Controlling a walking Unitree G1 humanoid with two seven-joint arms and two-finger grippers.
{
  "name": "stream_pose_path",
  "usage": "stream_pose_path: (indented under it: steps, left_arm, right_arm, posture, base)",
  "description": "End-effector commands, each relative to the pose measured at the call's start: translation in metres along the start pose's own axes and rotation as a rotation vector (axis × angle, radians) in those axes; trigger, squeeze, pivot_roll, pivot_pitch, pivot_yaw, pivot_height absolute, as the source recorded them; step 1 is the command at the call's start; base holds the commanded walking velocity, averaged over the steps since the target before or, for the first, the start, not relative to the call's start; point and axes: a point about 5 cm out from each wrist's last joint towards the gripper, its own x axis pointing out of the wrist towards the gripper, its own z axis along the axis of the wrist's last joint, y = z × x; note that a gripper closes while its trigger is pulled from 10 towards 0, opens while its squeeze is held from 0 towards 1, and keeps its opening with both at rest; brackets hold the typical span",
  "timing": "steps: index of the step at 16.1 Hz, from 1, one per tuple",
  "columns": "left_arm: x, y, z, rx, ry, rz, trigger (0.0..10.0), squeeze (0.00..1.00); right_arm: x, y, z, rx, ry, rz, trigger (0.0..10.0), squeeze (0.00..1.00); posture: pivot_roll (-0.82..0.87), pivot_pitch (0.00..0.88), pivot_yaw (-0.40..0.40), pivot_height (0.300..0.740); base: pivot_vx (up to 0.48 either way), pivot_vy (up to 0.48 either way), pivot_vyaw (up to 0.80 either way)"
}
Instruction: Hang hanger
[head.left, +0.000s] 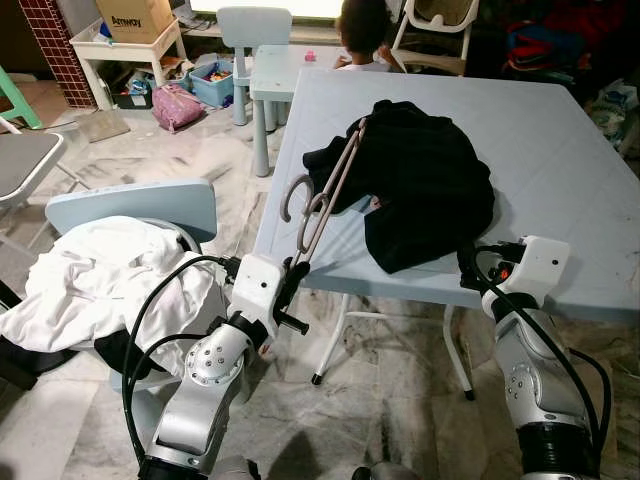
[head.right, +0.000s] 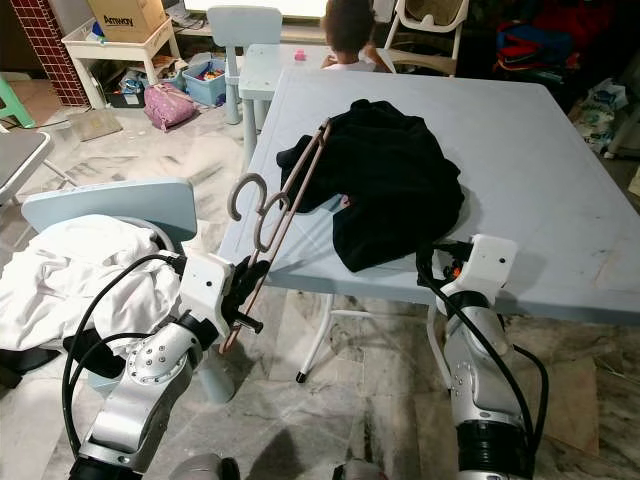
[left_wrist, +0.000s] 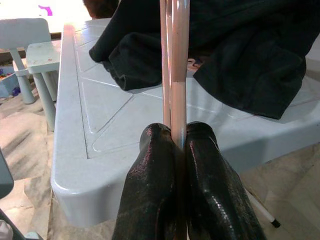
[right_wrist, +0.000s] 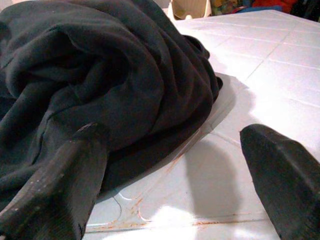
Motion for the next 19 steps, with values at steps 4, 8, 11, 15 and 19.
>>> stream_pose_path:
  steps: [4,8,11,15,19]
  left_arm:
    - [0.0028,-0.0021,0.0041,0.010,-0.008,-0.011,10.0,0.00]
    - [0.0025,-0.0025,0.0039,0.010,-0.006,-0.012,10.0,0.00]
    - [0.0026,-0.0027,0.0038,0.010,-0.004,-0.013,10.0,0.00]
    - [0.0019,-0.0023,0.0045,0.006,-0.007,-0.010,10.0,0.00]
    - [0.0027,-0.0009,0.0030,-0.007,0.009,-0.001,10.0,0.00]
  right_arm:
    - [0.0032,-0.0016,0.0007,0.016,0.011,-0.005,10.0,0.00]
    - [0.0035,-0.0009,0.0000,0.018,0.015,-0.002,10.0,0.00]
    - [0.0039,-0.0017,-0.0002,0.019,0.017,-0.005,10.0,0.00]
    - [0.0052,-0.0017,0.0004,0.030,0.016,-0.015,10.0,0.00]
    - [0.0076,-0.0017,-0.0013,0.038,0.032,-0.021,10.0,0.00]
  posture:
    - [-0.03,0.001,-0.010,0.740]
    - [-0.03,0.002,-0.009,0.740]
    - [-0.03,0.002,-0.009,0.740]
    - [-0.03,0.002,-0.009,0.740]
    - [-0.02,0.000,-0.010,0.740]
  base:
    - [-0.301,0.000,0.00]
    - [-0.308,0.000,0.00]
    - [-0.300,0.000,0.00]
    - [0.000,0.000,0.00]
    - [0.000,0.111,0.00]
